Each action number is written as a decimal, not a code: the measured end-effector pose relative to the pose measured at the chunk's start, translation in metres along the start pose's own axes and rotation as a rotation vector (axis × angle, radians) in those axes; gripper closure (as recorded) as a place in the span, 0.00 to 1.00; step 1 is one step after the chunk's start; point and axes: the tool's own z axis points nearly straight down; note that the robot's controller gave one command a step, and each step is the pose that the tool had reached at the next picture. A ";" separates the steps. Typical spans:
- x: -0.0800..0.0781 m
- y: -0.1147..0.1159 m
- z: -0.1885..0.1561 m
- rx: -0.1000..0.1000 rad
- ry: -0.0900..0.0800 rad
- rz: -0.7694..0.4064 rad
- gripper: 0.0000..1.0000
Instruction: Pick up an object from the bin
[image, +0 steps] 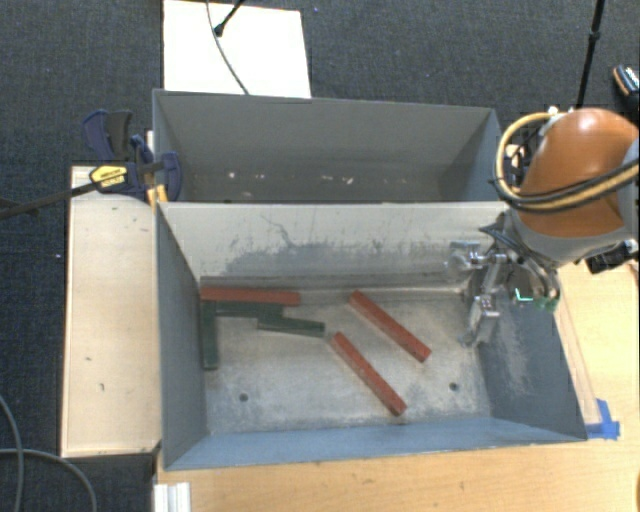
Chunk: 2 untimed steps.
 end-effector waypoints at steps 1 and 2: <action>-0.009 0.039 0.126 -0.002 0.000 0.151 0.00; -0.011 0.037 0.122 0.000 -0.007 0.148 1.00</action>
Offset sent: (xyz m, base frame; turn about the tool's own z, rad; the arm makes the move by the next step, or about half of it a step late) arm 0.0101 0.0373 -0.1230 0.1519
